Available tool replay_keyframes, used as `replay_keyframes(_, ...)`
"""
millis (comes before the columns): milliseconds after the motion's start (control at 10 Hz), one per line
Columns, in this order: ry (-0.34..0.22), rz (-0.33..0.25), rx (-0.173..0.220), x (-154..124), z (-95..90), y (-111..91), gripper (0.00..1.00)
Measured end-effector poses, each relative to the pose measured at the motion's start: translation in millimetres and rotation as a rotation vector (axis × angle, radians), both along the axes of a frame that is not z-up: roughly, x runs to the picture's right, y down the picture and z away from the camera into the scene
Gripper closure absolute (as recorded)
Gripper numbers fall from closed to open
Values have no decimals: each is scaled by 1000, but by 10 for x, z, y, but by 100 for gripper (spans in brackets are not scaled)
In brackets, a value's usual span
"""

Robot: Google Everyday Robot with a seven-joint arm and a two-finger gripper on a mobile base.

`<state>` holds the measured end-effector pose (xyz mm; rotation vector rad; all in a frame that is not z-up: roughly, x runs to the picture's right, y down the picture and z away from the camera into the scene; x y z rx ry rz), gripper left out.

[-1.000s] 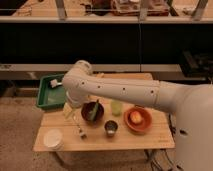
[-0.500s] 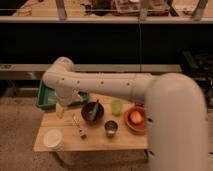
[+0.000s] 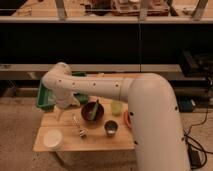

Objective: Place fork in paper cup

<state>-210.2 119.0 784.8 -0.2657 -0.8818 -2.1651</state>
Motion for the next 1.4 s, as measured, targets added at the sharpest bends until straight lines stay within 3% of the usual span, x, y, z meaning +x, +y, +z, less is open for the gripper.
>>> replay_keyframes(300,1,44,-20,-42,181,98,22)
replay_keyframes(800,49,23,-31,-136,319,227,22)
replay_keyframes(1400,100,32,-55,-50,626,511,22)
